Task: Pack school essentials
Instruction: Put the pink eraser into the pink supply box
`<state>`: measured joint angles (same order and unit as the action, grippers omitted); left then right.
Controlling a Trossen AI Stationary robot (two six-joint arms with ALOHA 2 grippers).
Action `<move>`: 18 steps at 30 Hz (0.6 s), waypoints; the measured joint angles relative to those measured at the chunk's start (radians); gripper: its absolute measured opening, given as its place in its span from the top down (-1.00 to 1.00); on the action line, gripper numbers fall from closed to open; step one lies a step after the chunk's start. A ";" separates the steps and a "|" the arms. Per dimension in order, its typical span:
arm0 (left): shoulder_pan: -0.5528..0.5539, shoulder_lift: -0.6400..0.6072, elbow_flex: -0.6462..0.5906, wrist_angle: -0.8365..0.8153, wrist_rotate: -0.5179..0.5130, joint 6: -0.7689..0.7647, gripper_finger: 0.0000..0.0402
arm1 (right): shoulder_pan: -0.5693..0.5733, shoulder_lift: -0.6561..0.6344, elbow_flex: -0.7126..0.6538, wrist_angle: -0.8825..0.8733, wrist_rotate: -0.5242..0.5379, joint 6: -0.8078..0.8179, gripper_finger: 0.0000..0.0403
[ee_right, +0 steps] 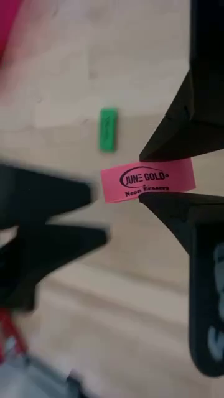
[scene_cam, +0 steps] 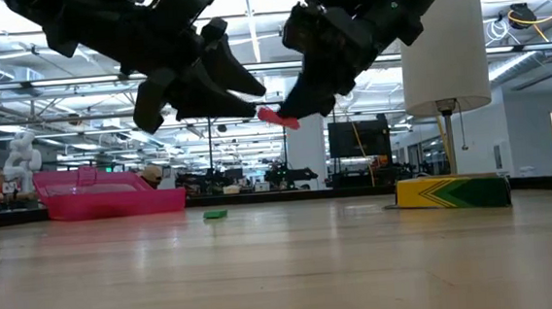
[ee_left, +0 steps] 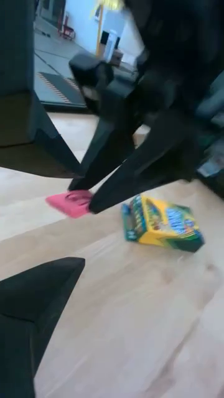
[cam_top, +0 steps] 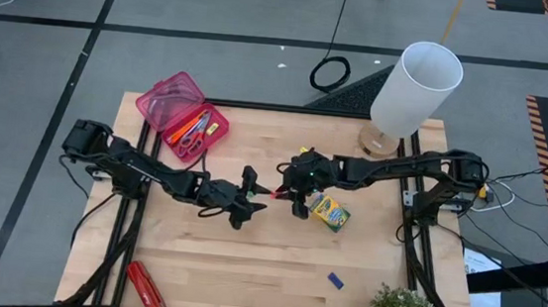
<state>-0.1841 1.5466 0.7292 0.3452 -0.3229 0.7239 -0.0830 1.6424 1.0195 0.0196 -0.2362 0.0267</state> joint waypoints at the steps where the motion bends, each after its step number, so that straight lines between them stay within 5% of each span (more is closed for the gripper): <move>1: 0.000 0.003 0.000 -0.006 -0.006 0.003 -0.11 | 0.000 0.000 0.000 0.014 -0.015 0.007 0.65; 10: 0.000 0.002 -0.001 0.028 -0.044 0.012 -0.06 | 0.000 0.000 0.000 0.082 -0.087 0.037 0.65; 18: 0.000 0.002 -0.001 0.027 -0.026 0.045 0.50 | 0.000 0.000 0.000 0.082 -0.087 0.039 0.65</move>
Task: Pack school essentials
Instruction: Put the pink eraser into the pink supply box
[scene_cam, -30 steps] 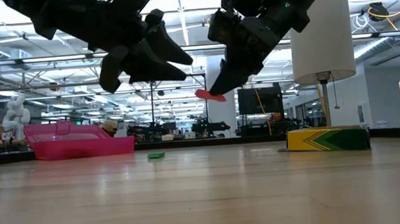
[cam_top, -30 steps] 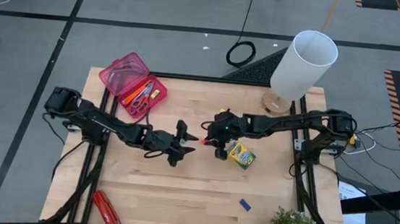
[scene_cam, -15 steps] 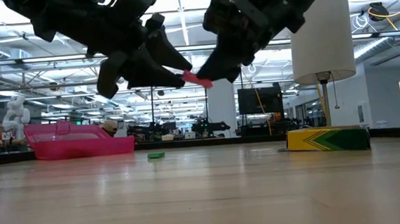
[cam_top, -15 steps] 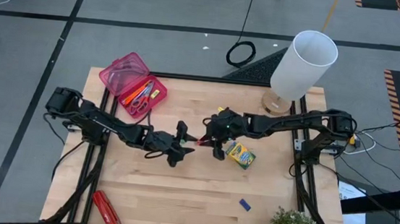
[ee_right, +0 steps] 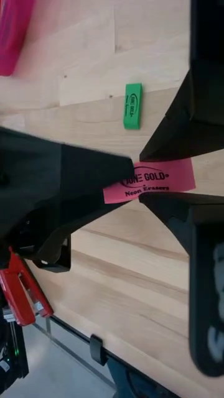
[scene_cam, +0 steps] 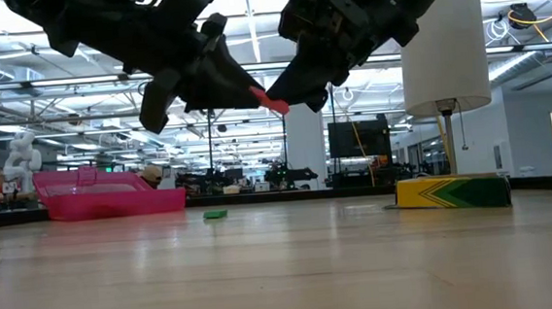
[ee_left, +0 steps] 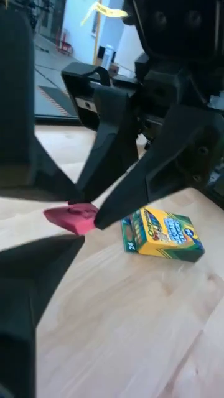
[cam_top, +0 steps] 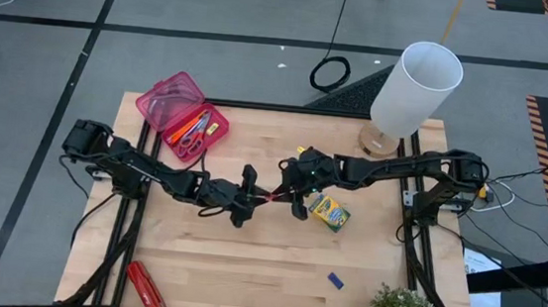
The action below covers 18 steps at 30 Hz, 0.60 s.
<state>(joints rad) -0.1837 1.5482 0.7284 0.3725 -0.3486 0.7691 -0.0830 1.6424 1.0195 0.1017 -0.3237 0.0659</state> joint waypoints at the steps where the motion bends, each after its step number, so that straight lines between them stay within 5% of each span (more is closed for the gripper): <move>1: 0.000 0.000 0.000 0.000 0.006 0.000 0.58 | 0.000 0.000 0.000 0.000 0.000 0.001 0.65; 8: 0.000 0.000 0.000 -0.003 0.028 0.000 0.93 | 0.000 0.000 -0.001 -0.002 0.002 0.032 0.54; 18: -0.003 -0.019 0.000 -0.077 -0.015 0.011 0.84 | -0.007 -0.037 -0.001 -0.061 0.093 0.028 -0.32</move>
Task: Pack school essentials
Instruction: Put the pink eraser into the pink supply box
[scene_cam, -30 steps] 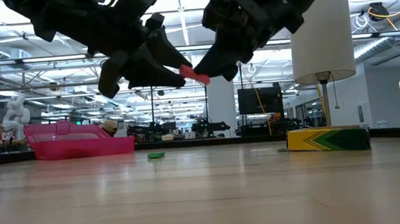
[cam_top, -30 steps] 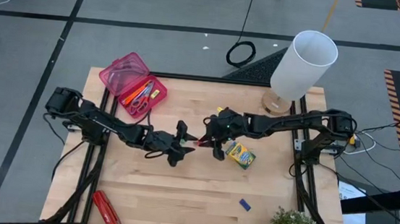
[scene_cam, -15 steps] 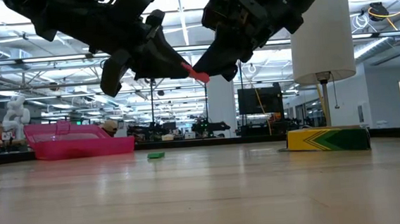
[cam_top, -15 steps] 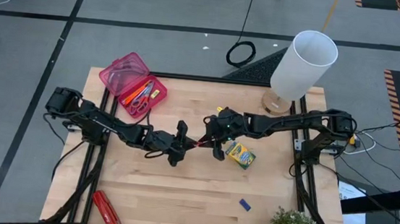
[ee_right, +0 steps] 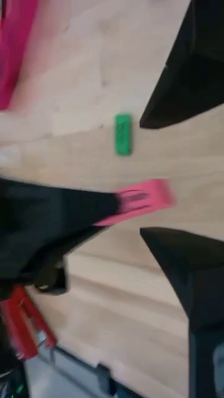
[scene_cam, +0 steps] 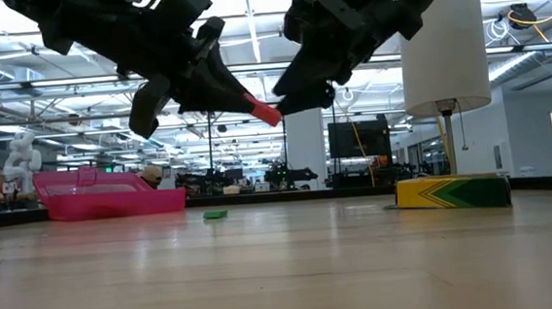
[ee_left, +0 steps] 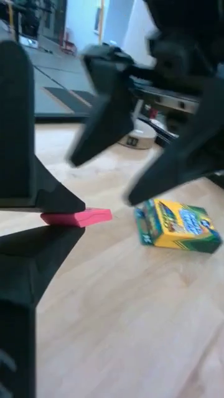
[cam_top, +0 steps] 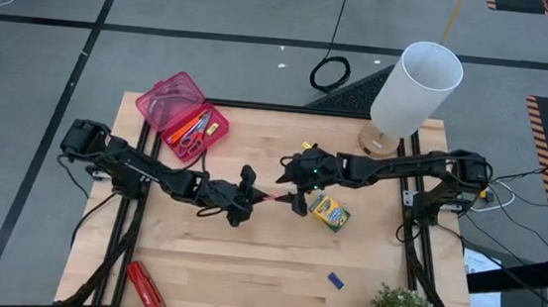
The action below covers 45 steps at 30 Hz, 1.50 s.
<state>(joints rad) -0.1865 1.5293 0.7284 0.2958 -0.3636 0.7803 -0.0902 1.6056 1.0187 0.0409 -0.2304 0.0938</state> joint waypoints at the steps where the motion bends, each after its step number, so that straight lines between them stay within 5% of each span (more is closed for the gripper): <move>1: -0.001 -0.011 0.000 -0.020 -0.010 0.000 0.87 | -0.001 -0.016 0.000 -0.035 0.009 -0.004 -0.38; 8: 0.007 -0.130 0.000 -0.256 -0.104 -0.079 0.89 | 0.007 -0.167 0.000 -0.215 0.139 -0.031 -0.53; 13: 0.044 -0.217 0.000 -0.426 -0.209 -0.117 0.86 | 0.014 -0.237 -0.053 -0.185 0.157 -0.100 -0.49; 19: 0.215 -0.319 0.001 -0.605 -0.253 -0.084 0.94 | 0.014 -0.286 -0.170 -0.118 0.154 -0.141 -0.44; 25: 0.476 -0.330 -0.001 -0.690 -0.198 0.063 0.86 | 0.012 -0.305 -0.225 -0.111 0.154 -0.169 -0.44; 33: 0.742 -0.286 0.000 -0.646 0.047 0.241 0.84 | 0.012 -0.331 -0.232 -0.128 0.154 -0.177 -0.44; 45: 0.947 -0.197 0.000 -0.654 0.190 0.341 0.83 | 0.012 -0.339 -0.232 -0.127 0.153 -0.181 -0.44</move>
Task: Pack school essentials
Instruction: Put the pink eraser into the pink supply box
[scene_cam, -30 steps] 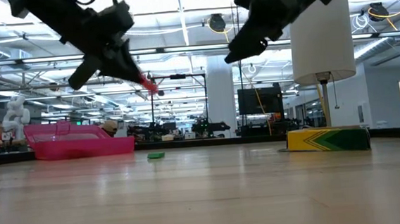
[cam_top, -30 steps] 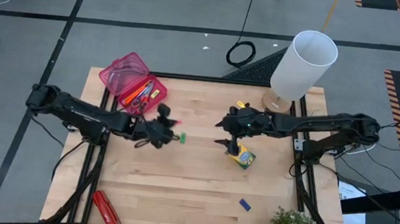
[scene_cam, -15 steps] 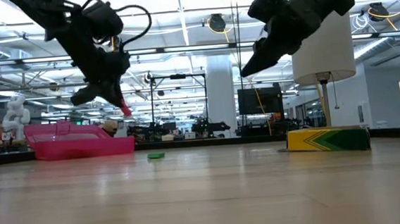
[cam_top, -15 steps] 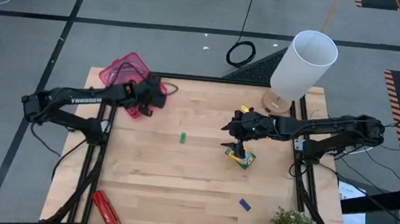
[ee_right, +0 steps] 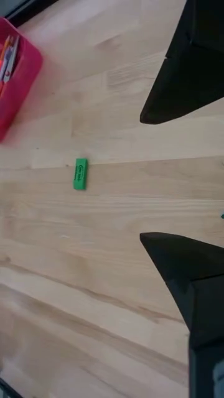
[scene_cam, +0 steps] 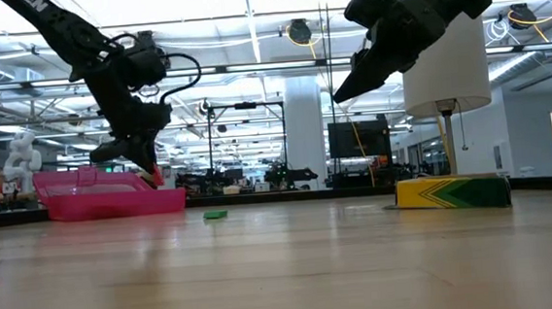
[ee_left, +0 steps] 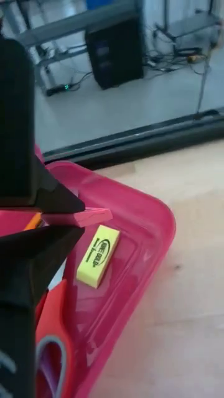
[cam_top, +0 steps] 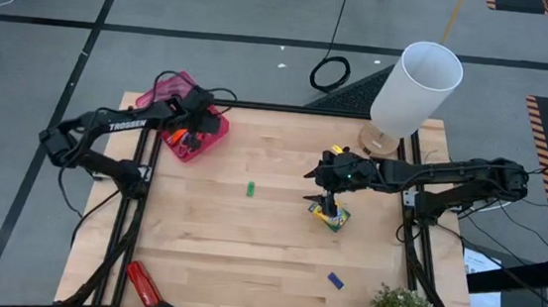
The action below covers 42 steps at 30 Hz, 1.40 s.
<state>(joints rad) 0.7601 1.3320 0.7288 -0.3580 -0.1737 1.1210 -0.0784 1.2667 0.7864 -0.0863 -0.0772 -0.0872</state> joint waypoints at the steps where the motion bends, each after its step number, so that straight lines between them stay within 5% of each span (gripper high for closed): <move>1: 0.000 0.012 0.000 0.007 0.001 0.026 0.83 | 0.000 0.000 0.000 0.000 0.000 0.000 -0.44; 9: 0.000 0.110 0.000 0.078 -0.007 0.162 0.78 | 0.000 0.000 0.000 0.003 0.000 -0.003 -0.44; 18: -0.017 0.148 0.000 0.123 -0.087 0.140 0.24 | 0.000 0.000 0.000 0.002 0.000 -0.003 -0.44; 23: -0.053 0.148 0.000 0.077 -0.139 0.104 0.13 | 0.000 0.000 0.000 0.001 0.000 -0.006 -0.44; 32: -0.124 0.116 0.000 0.071 -0.240 -0.079 0.37 | 0.000 0.001 0.001 0.007 0.000 -0.007 -0.44; 36: -0.134 0.072 0.000 0.076 -0.151 -0.197 0.55 | 0.000 0.001 0.001 0.008 0.001 -0.007 -0.44; 42: -0.030 0.074 0.000 0.076 0.027 -0.177 0.79 | 0.000 0.001 0.001 0.008 0.002 -0.007 -0.44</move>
<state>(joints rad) 0.7300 1.4061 0.7288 -0.2823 -0.1465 0.9436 -0.0784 1.2678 0.7876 -0.0784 -0.0753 -0.0947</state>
